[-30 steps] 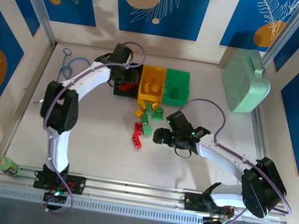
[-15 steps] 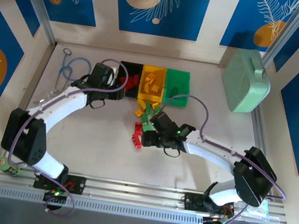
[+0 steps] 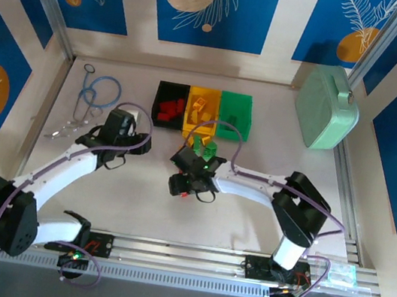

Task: Sort the legos into containers by color
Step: Pick up the lego from the center of the table.

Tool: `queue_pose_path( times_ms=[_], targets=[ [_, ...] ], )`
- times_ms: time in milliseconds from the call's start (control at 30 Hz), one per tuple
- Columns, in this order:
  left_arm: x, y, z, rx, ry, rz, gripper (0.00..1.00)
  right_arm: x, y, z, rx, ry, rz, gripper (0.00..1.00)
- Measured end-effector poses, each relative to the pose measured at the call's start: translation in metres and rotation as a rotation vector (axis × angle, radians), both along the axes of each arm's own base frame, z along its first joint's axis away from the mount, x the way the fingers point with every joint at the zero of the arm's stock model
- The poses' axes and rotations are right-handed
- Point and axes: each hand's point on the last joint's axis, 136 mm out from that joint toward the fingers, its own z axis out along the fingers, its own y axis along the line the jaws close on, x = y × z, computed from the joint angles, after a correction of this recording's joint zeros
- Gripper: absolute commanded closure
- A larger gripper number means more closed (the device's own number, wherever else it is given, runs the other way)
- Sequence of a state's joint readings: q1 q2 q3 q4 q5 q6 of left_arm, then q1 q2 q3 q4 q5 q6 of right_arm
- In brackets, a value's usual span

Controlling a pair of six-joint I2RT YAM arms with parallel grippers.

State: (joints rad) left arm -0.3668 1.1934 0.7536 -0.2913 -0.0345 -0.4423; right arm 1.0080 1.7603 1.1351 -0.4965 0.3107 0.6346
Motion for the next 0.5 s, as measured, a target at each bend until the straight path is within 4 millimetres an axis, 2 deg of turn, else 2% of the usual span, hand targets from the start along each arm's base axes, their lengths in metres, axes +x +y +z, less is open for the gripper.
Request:
queue_pose_path(
  times_ms=[100, 267, 367, 500],
  targets=[
    [-0.009, 0.004, -0.006, 0.001, 0.008, 0.007, 0.44, 0.001, 0.005, -0.01, -0.033, 0.016, 0.008, 0.39],
    [-0.021, 0.01, -0.012, -0.004, 0.008, 0.025, 0.45, 0.003, 0.005, -0.022, -0.108, 0.031, 0.002, 0.54],
    [-0.024, 0.013, -0.013, -0.002, 0.002, 0.031, 0.46, 0.002, 0.004, -0.025, -0.144, 0.024, 0.008, 0.63],
    [-0.028, 0.014, -0.014, -0.008, 0.0, 0.037, 0.46, 0.001, 0.005, -0.021, -0.165, 0.011, 0.011, 0.69]
  ],
)
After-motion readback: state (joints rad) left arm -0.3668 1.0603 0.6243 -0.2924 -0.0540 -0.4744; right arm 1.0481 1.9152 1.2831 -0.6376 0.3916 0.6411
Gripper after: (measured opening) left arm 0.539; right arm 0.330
